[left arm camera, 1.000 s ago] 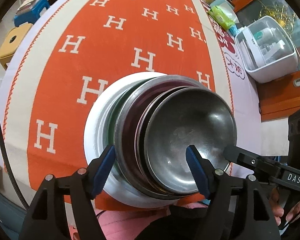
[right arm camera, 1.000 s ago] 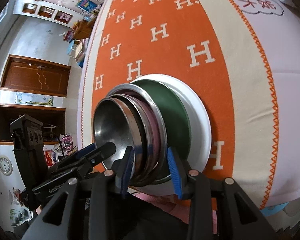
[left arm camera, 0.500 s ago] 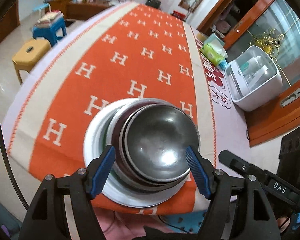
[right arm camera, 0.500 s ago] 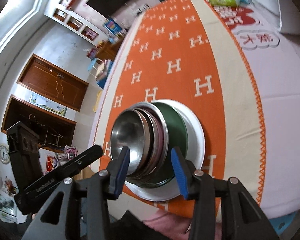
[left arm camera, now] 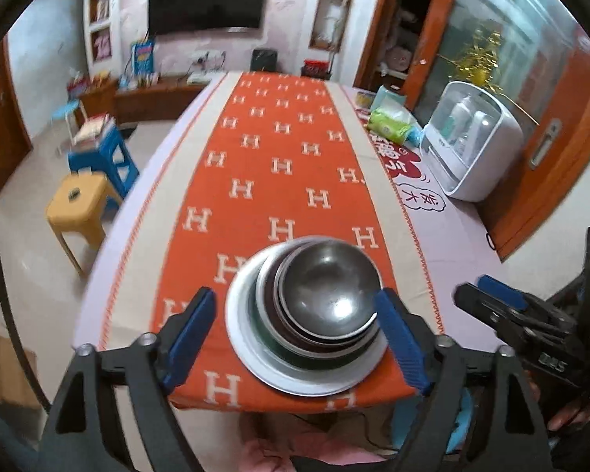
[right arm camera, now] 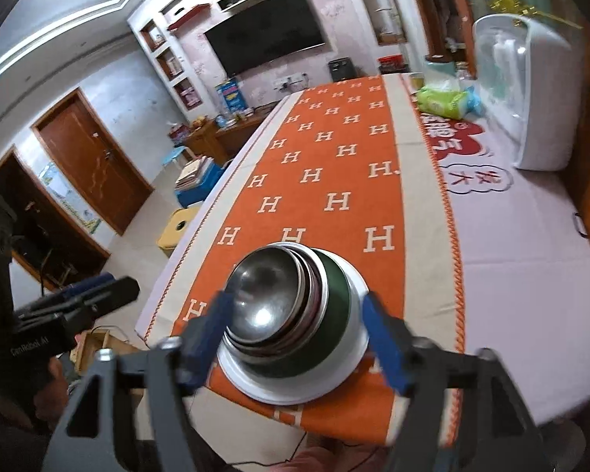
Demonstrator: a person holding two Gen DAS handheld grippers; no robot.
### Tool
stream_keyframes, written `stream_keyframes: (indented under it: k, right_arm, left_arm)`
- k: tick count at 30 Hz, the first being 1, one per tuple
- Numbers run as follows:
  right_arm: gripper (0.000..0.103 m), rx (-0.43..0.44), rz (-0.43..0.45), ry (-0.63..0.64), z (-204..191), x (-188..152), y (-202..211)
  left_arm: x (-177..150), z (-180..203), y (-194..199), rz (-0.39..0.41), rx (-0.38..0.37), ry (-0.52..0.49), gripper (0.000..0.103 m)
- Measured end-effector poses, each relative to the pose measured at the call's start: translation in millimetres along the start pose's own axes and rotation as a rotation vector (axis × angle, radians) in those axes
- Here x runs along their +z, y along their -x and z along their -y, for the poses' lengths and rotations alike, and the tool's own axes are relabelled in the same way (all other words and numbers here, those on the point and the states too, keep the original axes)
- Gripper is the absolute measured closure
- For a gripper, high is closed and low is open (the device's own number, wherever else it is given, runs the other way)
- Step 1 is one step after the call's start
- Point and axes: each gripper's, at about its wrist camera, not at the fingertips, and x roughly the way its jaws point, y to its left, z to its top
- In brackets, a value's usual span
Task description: Organize plates and bowls
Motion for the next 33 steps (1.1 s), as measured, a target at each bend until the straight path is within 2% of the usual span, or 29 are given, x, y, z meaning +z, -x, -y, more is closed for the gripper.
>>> stream_keyframes:
  k: [3, 5, 9, 13, 18, 20, 22, 24, 26, 29, 33]
  right_arm:
    - [0.022, -0.011, 0.017, -0.021, -15.8, -6.1, 16.7]
    - [0.021, -0.015, 0.011, -0.053, -25.8, -12.9, 25.3]
    - [0.013, -0.036, 0.012, -0.116, -44.8, -34.0, 43.7]
    - [0.007, -0.047, 0.014, -0.175, -51.1, -47.6, 54.2]
    - [0.004, -0.156, -0.042, -0.082, -57.0, -47.4, 56.9]
    - [0.004, -0.158, -0.048, -0.054, -58.5, -51.1, 58.8]
    - [0.004, -0.191, -0.035, 0.011, -63.8, -54.4, 60.9]
    - [0.004, -0.199, -0.003, 0.021, -61.8, -51.4, 66.0]
    - [0.004, -0.214, 0.041, 0.020, -60.1, -49.5, 72.7]
    - [0.002, -0.210, 0.069, 0.029, -61.2, -48.1, 75.4]
    - [0.001, -0.190, 0.100, 0.061, -65.0, -48.0, 76.7]
  left_arm:
    - [0.7, -0.1, 19.0, 0.038, 0.021, -0.085, 0.010]
    - [0.6, -3.1, 27.3, 0.024, 0.001, -0.120, 0.005]
    - [-7.4, -9.3, 40.2, 0.018, -0.056, -0.126, 0.001]
    - [-19.2, -9.1, 46.4, 0.006, -0.010, -0.115, 0.001]
    - [-23.7, -3.0, 49.2, 0.017, 0.050, -0.061, 0.001]
    - [-25.9, 2.5, 50.8, 0.037, 0.081, -0.059, 0.001]
    - [-29.1, 8.7, 48.3, 0.027, 0.107, -0.058, 0.001]
    - [-30.1, 12.8, 48.0, 0.022, 0.133, -0.067, 0.001]
    - [-30.1, 17.4, 54.3, 0.054, 0.153, -0.078, 0.001]
    - [-31.1, 23.2, 59.8, 0.086, 0.174, -0.086, 0.001]
    - [-35.6, 25.6, 58.9, 0.086, 0.203, -0.080, 0.001]
